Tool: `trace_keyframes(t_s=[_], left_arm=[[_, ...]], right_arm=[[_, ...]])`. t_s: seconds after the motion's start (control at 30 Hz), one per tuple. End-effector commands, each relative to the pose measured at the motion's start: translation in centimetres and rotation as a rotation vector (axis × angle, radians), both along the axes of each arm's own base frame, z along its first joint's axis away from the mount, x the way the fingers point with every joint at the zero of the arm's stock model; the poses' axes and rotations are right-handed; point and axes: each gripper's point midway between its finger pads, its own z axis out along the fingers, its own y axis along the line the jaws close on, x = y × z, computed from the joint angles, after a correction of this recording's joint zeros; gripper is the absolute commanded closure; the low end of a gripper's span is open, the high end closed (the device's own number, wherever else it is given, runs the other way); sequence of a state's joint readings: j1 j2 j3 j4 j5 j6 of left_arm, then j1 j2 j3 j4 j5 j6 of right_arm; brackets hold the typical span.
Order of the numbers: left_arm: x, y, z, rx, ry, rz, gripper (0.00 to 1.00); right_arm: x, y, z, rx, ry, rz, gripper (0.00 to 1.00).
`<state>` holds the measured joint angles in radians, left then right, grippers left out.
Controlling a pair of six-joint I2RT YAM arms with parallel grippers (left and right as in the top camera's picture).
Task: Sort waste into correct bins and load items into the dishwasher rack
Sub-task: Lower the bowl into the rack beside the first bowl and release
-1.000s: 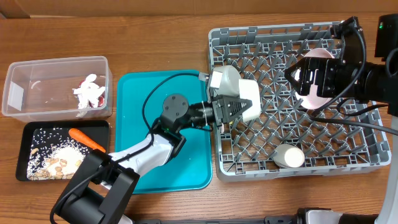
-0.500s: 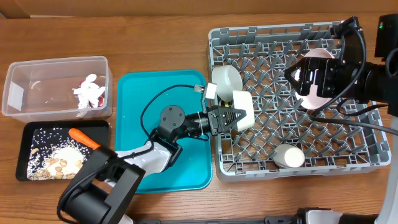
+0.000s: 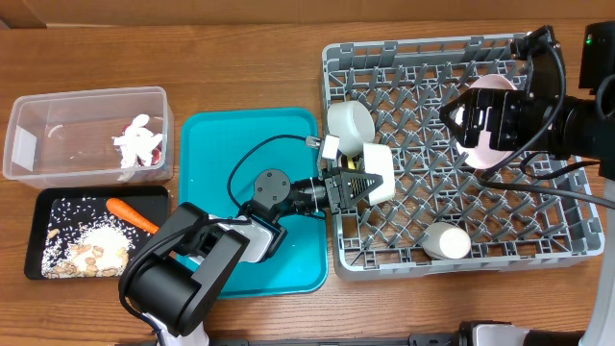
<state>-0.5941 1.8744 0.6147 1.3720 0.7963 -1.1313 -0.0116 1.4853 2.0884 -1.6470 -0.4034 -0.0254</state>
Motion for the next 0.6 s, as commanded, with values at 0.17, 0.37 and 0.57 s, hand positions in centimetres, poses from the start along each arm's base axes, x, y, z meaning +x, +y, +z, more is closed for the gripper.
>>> trace_keyframes(t_s=[0.17,0.37,0.57], left_arm=[[-0.5,-0.2,-0.8,0.011,0.021,-0.027,0.79],[-1.0,-0.3,-1.1,0.021,0.03,-0.055,0.68],[-1.6,-0.2,-1.5,0.036,0.044,-0.094,0.33]], right_arm=[[0.0,0.1,0.3,-0.003,-0.011,0.003,0.0],[0.0,0.1,0.3,-0.003,-0.011,0.003,0.0],[0.0,0.1,0.3,-0.003,-0.011,0.003,0.0]])
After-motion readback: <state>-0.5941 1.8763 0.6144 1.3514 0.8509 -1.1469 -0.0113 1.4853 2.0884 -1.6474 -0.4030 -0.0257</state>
